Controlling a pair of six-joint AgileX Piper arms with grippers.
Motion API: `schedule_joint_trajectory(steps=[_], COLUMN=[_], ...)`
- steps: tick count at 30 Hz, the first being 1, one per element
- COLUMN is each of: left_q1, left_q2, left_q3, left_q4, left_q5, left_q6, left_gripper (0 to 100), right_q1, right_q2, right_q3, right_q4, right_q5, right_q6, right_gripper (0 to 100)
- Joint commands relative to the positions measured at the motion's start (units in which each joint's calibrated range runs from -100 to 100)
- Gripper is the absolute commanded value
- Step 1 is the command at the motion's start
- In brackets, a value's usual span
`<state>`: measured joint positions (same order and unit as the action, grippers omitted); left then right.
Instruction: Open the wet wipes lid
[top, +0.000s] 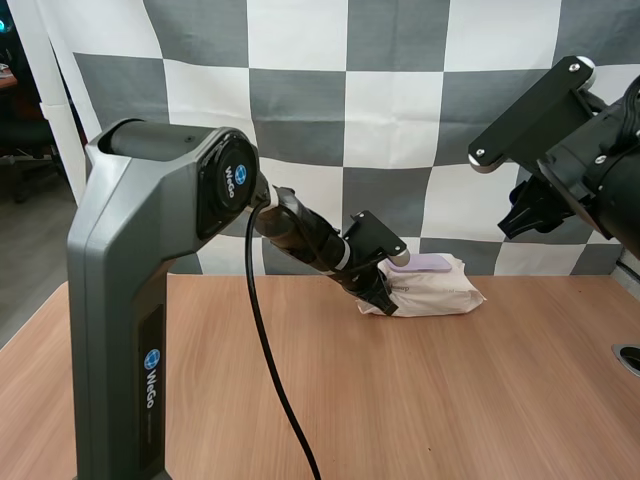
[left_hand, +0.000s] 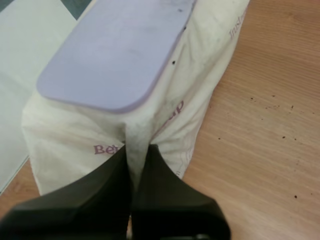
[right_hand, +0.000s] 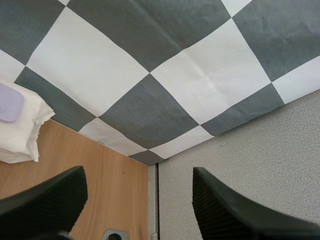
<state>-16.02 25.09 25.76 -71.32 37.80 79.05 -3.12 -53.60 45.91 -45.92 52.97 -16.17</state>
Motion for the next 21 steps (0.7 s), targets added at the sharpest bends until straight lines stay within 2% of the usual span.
schedule_joint_trajectory(steps=[1, 3, 6, 12, 15, 21], left_q1=[0.07, 0.15, 0.15, 0.15, 0.15, 0.15], left_q2=[0.0, 0.0, 0.0, 0.0, 0.0, 0.0], left_q3=[0.0, 0.0, 0.0, 0.0, 0.0, 0.0], left_q4=[0.8, 1.4, 1.4, 1.8, 1.8, 2.1], left_q5=[2.8, 6.1, 9.8, 10.0, 10.0, 10.0], left_q6=[0.0, 0.0, 0.0, 0.0, 0.0, 0.0], left_gripper=[0, 0, 0, 0, 0, 0], right_q1=[0.0, 0.0, 0.0, 0.0, -0.1, -2.4], right_q2=[0.0, 0.1, 0.7, 3.1, 5.4, 10.2], right_q3=[0.7, 1.1, 1.4, 1.4, 1.4, 1.4], right_q4=[0.3, 3.1, 10.7, 24.0, 27.3, 31.9], right_q5=[-2.3, -2.9, -2.9, -4.2, -5.6, -10.8], right_q6=[-1.6, -4.1, -9.2, -20.9, -26.3, -32.8], right_gripper=[100, 100, 100, 100, 100, 100])
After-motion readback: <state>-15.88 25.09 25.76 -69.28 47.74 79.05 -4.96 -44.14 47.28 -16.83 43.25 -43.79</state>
